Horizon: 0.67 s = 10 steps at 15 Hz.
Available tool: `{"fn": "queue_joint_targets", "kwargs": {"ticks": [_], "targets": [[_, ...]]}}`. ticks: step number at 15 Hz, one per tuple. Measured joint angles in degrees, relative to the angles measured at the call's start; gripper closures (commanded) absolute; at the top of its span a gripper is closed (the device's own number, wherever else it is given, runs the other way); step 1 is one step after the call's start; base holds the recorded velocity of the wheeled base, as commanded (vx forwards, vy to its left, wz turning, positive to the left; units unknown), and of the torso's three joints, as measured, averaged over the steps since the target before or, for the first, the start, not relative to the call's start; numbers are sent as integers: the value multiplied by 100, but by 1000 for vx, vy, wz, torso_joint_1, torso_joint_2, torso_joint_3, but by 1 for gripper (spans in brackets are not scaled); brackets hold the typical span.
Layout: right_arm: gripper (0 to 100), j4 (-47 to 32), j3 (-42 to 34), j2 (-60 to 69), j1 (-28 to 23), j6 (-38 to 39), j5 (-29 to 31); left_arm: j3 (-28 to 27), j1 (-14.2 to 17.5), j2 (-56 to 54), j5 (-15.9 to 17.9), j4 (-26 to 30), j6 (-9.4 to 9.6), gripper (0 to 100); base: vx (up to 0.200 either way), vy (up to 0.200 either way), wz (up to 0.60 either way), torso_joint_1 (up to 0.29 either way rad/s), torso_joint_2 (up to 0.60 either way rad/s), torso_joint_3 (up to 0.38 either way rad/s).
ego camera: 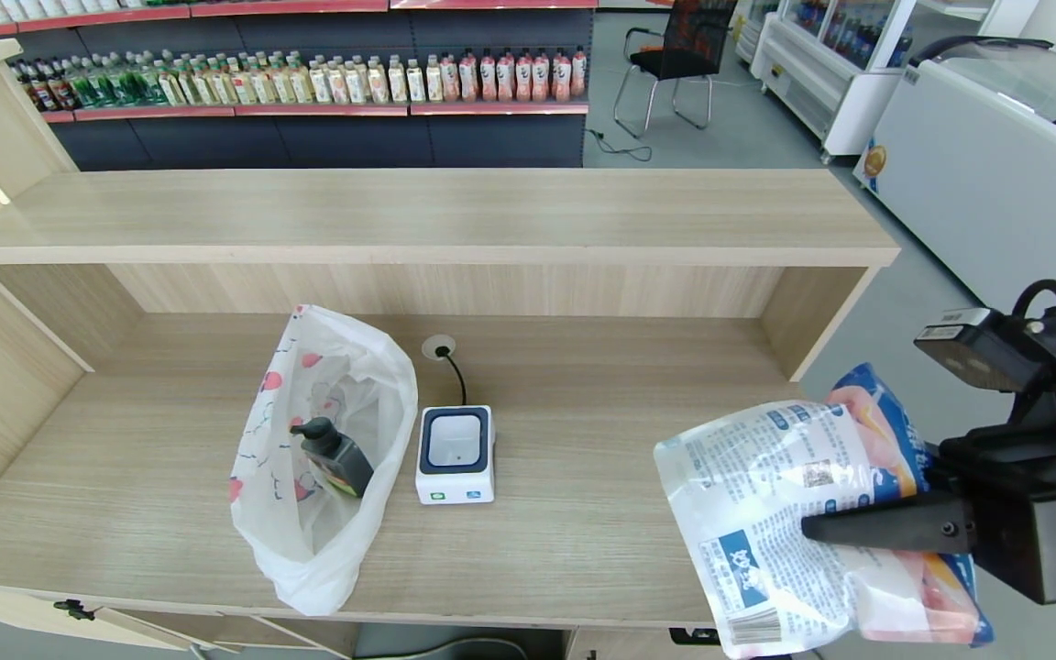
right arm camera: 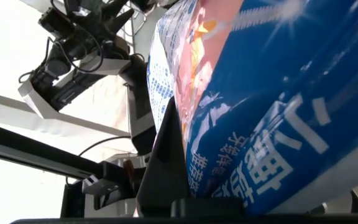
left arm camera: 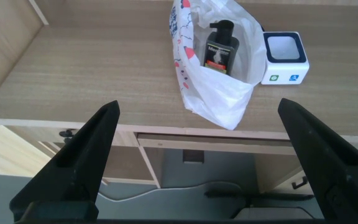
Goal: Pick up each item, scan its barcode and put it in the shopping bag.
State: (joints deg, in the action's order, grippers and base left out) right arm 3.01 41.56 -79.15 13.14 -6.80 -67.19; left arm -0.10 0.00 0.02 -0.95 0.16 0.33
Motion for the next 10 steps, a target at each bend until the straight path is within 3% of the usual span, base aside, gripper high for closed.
{"fn": "queue_joint_targets", "kwargs": {"ticks": [2, 3, 5, 7, 10], "targets": [[100, 605, -40, 0, -44, -145, 321, 0, 0, 0, 0, 0, 0, 0, 0, 0, 0, 0, 0, 0], [100, 1075, -127, -1, -63, -411, 868, 0, 0, 0, 0, 2, 2, 0, 0, 0, 0, 0, 0, 0], [100, 1579, -317, -37, -83, -1424, 1916, 5, 0, 0, 0, 2, 0, 0, 0, 0, 0, 0, 0, 0], [100, 1762, -474, -52, -127, -3116, 2771, 5, 0, 0, 0, 0, 2, 0, 0, 0, 0, 0, 0, 0], [100, 2447, -724, -96, -333, -4769, 3118, 5, 0, 0, 0, 2, 0, 0, 0, 0, 0, 0, 0, 0]]}}
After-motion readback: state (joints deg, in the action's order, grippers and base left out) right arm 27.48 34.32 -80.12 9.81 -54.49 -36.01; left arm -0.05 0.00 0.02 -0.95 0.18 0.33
